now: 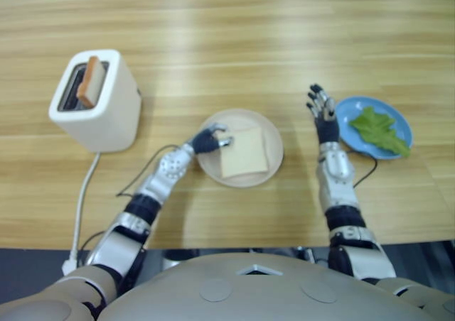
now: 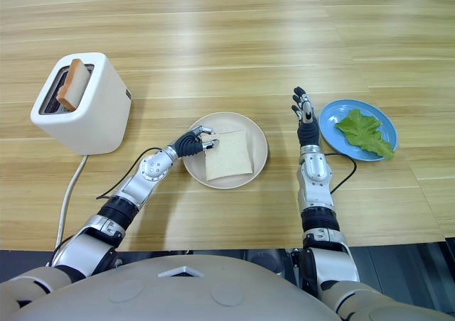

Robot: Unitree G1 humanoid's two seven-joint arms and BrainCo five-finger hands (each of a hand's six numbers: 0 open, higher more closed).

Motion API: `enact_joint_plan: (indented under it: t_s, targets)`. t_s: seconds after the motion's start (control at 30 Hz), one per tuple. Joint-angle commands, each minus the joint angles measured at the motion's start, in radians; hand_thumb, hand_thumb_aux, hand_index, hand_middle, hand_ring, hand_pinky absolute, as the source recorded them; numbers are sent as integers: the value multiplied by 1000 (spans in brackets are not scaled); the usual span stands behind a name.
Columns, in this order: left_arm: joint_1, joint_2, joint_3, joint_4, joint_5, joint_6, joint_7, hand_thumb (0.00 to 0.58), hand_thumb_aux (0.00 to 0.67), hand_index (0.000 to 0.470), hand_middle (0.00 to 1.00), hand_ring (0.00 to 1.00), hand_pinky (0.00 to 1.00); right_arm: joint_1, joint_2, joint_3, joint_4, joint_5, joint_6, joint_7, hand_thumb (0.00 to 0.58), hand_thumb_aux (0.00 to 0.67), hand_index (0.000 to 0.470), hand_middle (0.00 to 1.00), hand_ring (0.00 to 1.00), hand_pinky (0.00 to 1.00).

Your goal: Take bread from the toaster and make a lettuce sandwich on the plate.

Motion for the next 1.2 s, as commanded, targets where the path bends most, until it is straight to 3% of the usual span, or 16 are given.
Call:
enact_joint_plan:
  t_s: [0.03, 0.07, 0.1, 0.33, 0.57, 0.73, 0.83, 0.93, 1.03, 1.2]
  targets:
    - [-16, 23, -7, -8, 96, -4, 109, 420, 318, 218, 1000, 1000, 1000, 10, 3, -4, -11, 2, 19, -7, 0, 0, 0, 0, 0, 0]
    - [-20, 30, -12, -23, 132, -1, 149, 420, 318, 218, 1000, 1000, 1000, 11, 4, -3, -12, 2, 19, -7, 0, 0, 0, 0, 0, 0]
    - [-22, 37, -14, -39, 164, -4, 186, 0, 0, 0, 0, 0, 0, 11, 5, -3, -12, 2, 19, -6, 0, 0, 0, 0, 0, 0]
    - [42, 111, 30, -400, 425, 30, 459, 0, 0, 0, 0, 0, 0, 16, 8, 1, -17, 1, 22, -3, 0, 0, 0, 0, 0, 0]
    - [144, 132, 87, -705, 532, 56, 547, 0, 0, 0, 0, 0, 0, 27, 8, 15, -45, -21, 15, -6, 0, 0, 0, 0, 0, 0]
    - [170, 70, 121, -581, 248, -3, 480, 0, 0, 0, 0, 0, 0, 111, -84, 42, -337, -222, 14, -48, 0, 0, 0, 0, 0, 0]
    - [175, 25, 157, -444, 80, -58, 443, 0, 0, 0, 0, 0, 0, 160, -232, -36, -575, -422, 58, -88, 0, 0, 0, 0, 0, 0]
    - [181, 14, 176, -384, 17, -108, 427, 0, 0, 0, 0, 0, 0, 182, -410, -144, -684, -613, 122, -126, 0, 0, 0, 0, 0, 0]
    - [183, 17, 183, -361, 17, -129, 425, 0, 0, 0, 0, 0, 0, 161, -592, -158, -567, -777, 173, -181, 0, 0, 0, 0, 0, 0]
    - [183, 14, 183, -354, 36, -138, 424, 0, 0, 0, 0, 0, 0, 5, -763, 35, -127, -967, 199, -317, 0, 0, 0, 0, 0, 0]
